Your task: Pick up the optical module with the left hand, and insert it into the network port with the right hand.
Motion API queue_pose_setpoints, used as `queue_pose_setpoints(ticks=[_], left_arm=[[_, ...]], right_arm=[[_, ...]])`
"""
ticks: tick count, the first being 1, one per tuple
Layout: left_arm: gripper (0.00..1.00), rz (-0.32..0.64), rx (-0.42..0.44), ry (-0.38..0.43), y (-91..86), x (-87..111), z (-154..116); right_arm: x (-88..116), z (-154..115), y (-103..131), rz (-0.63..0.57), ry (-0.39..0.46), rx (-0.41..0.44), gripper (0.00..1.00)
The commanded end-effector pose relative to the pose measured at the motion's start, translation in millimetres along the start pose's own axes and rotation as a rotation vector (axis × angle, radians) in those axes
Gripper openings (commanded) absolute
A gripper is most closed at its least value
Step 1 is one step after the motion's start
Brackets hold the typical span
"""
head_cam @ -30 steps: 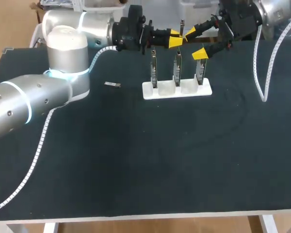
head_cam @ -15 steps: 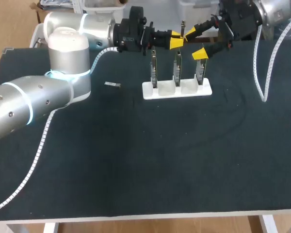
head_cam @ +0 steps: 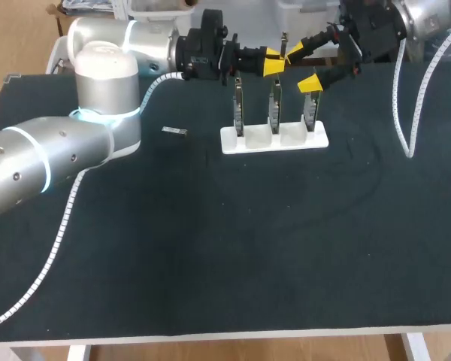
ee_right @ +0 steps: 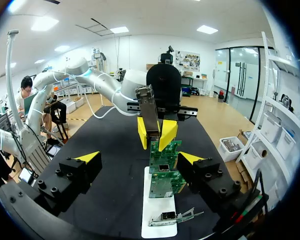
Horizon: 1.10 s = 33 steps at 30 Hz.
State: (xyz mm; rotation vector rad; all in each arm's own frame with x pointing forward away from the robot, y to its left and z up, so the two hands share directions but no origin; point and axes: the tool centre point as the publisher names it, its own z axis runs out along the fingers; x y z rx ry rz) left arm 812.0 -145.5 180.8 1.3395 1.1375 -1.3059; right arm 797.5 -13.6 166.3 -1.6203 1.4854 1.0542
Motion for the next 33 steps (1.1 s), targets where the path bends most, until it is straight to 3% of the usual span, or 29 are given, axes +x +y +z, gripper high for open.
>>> queue_pose_setpoints(ticks=[1, 6, 13, 23, 33], left_arm=[[0.00, 0.000, -0.005, 0.003, -1.5, -0.5, 0.6], [0.00, 0.000, -0.005, 0.003, -1.5, -0.5, 0.6], [0.00, 0.000, -0.005, 0.003, -1.5, -0.5, 0.6], [0.00, 0.000, -0.005, 0.003, -1.5, -0.5, 0.6], [0.00, 0.000, -0.005, 0.003, -1.5, -0.5, 0.6]], right_arm=[[-0.2, -0.1, -0.7, 0.000, 0.000, -0.001, 1.00], [-0.2, -0.1, -0.7, 0.000, 0.000, -0.001, 1.00], [-31.8, -7.7, 3.6, -0.068, 0.028, 0.023, 1.00], [-45.3, -1.9, 13.2, -0.129, -0.001, 0.042, 1.00], [-59.5, -6.6, 0.1, -0.204, -0.020, 0.079, 1.00]])
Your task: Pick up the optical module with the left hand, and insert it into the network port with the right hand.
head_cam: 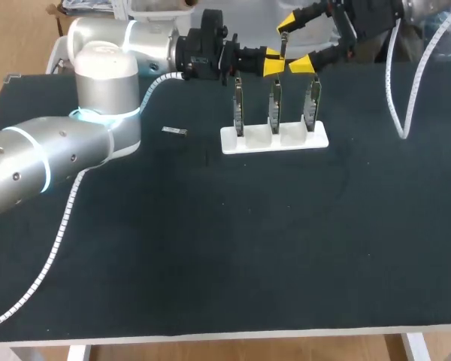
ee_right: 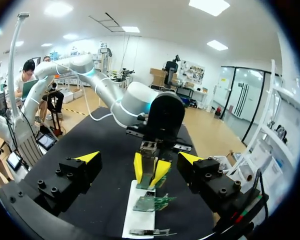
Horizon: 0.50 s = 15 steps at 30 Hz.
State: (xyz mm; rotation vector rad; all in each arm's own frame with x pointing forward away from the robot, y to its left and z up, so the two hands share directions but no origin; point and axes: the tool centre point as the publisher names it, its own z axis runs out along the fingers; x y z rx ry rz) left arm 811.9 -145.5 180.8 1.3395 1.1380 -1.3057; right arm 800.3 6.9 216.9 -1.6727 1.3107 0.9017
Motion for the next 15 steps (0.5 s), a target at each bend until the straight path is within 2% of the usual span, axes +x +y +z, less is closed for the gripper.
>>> queue_pose_setpoints(ticks=[1, 6, 15], left_arm=[[0.00, 0.001, -0.005, 0.002, -1.4, -0.5, 0.7], [0.00, 0.001, -0.005, 0.002, -1.4, -0.5, 0.7], [0.00, 0.001, -0.005, 0.002, -1.4, -0.5, 0.7]], right_arm=[[-7.8, -2.6, 1.0, -0.014, -0.009, 0.018, 1.00], [-13.2, 3.6, 0.4, -0.026, -0.018, 0.001, 1.00], [-10.3, 6.3, -1.4, -0.022, -0.017, -0.014, 1.00]])
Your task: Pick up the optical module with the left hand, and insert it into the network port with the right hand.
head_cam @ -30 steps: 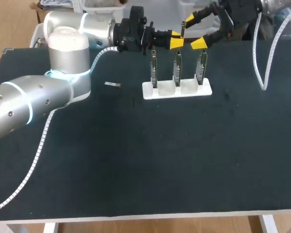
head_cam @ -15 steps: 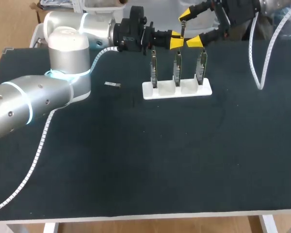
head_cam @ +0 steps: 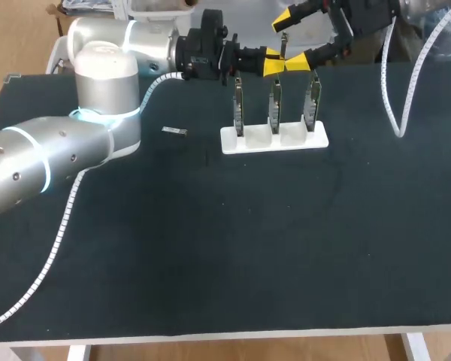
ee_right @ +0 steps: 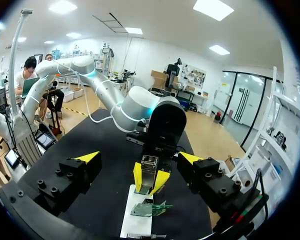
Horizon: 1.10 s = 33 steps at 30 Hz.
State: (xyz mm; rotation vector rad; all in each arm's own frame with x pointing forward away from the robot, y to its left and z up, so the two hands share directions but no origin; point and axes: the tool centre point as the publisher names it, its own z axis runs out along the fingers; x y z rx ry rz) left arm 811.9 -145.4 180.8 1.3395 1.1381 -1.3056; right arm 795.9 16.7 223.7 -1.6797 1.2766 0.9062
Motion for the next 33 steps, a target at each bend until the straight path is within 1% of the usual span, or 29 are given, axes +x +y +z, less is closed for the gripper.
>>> queue_pose_setpoints(ticks=[1, 9, 11, 20, 27, 33], left_arm=[[0.00, 0.001, -0.005, 0.002, -1.4, -0.5, 0.7], [0.00, 0.001, -0.005, 0.002, -1.4, -0.5, 0.7], [0.00, 0.001, -0.005, 0.002, -1.4, -0.5, 0.7], [0.00, 0.001, -0.005, 0.002, -1.4, -0.5, 0.7], [0.00, 0.001, -0.005, 0.002, -1.4, -0.5, 0.7], [0.00, 0.001, -0.005, 0.002, -1.4, -0.5, 0.7]], right_arm=[[0.7, 0.1, -3.3, 0.001, -0.001, -0.006, 1.00], [0.7, 0.1, -3.3, 0.001, -0.001, -0.006, 1.00], [0.1, 1.0, -6.3, -0.003, -0.016, 0.004, 1.00], [2.2, 11.3, -11.4, -0.003, -0.016, -0.011, 1.00], [0.6, 4.6, -19.3, -0.015, -0.017, 0.018, 1.00], [-0.5, -1.1, -19.6, -0.019, -0.012, 0.028, 1.00]])
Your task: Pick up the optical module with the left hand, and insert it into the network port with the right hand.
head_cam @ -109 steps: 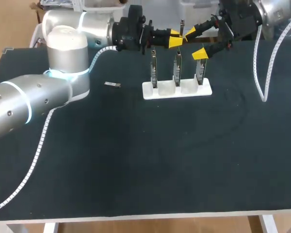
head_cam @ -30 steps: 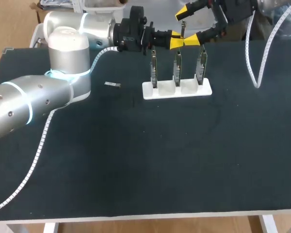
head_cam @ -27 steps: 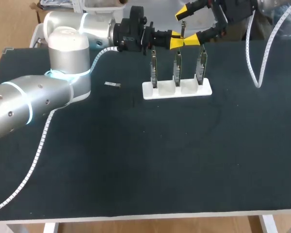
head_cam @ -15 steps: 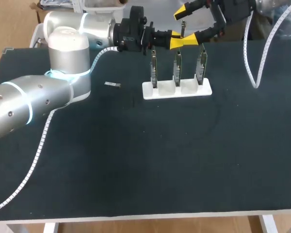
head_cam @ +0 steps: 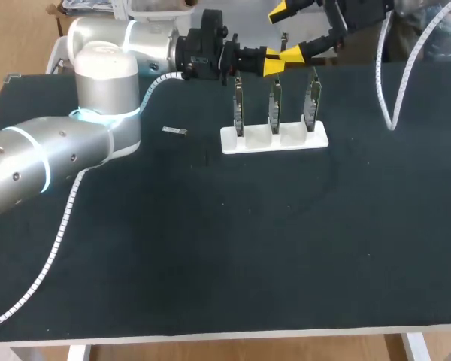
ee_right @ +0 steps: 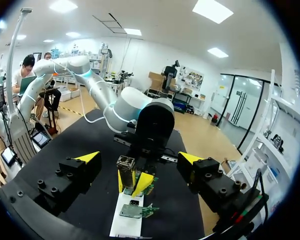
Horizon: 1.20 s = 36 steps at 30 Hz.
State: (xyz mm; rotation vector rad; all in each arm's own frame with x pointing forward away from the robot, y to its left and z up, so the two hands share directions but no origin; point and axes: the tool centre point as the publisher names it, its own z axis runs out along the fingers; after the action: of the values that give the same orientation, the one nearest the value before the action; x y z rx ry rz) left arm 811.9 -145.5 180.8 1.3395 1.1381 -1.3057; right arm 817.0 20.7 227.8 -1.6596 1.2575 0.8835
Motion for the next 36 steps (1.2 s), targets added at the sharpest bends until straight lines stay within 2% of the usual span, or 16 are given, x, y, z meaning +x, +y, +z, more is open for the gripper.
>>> queue_pose_setpoints(ticks=[1, 20, 21, 22, 23, 24, 25, 28, 30, 36], left_arm=[[0.00, 0.001, -0.005, 0.002, -1.4, -0.5, 0.7], [0.00, 0.001, -0.005, 0.002, -1.4, -0.5, 0.7], [0.00, 0.001, -0.005, 0.002, -1.4, -0.5, 0.7], [0.00, 0.001, -0.005, 0.002, -1.4, -0.5, 0.7], [0.00, 0.001, -0.005, 0.002, -1.4, -0.5, 0.7], [0.00, 0.001, -0.005, 0.002, -1.4, -0.5, 0.7], [0.00, 0.001, -0.005, 0.002, -1.4, -0.5, 0.7], [0.00, 0.001, -0.005, 0.002, -1.4, -0.5, 0.7], [0.00, 0.001, -0.005, 0.002, -1.4, -0.5, 0.7], [0.00, 0.001, -0.005, 0.002, -1.4, -0.5, 0.7]], right_arm=[[-0.1, -1.2, 2.7, -0.005, -0.006, -0.014, 1.00], [-0.1, -1.2, 2.7, -0.005, -0.006, -0.014, 0.98], [-0.1, -1.2, 2.7, -0.005, -0.006, -0.014, 0.91], [-0.1, -1.2, 2.7, -0.005, -0.006, -0.014, 0.87], [-0.1, -1.2, 2.7, -0.005, -0.006, -0.014, 0.75], [-0.1, -1.2, 2.7, -0.005, -0.006, -0.014, 0.49], [-0.1, -1.2, 2.7, -0.005, -0.006, -0.014, 0.42], [-0.1, -1.2, 2.7, -0.005, -0.006, -0.014, 0.36], [-0.1, -1.2, 2.7, -0.005, -0.006, -0.014, 0.25], [-0.1, -1.2, 2.7, -0.005, -0.006, -0.014, 0.16]])
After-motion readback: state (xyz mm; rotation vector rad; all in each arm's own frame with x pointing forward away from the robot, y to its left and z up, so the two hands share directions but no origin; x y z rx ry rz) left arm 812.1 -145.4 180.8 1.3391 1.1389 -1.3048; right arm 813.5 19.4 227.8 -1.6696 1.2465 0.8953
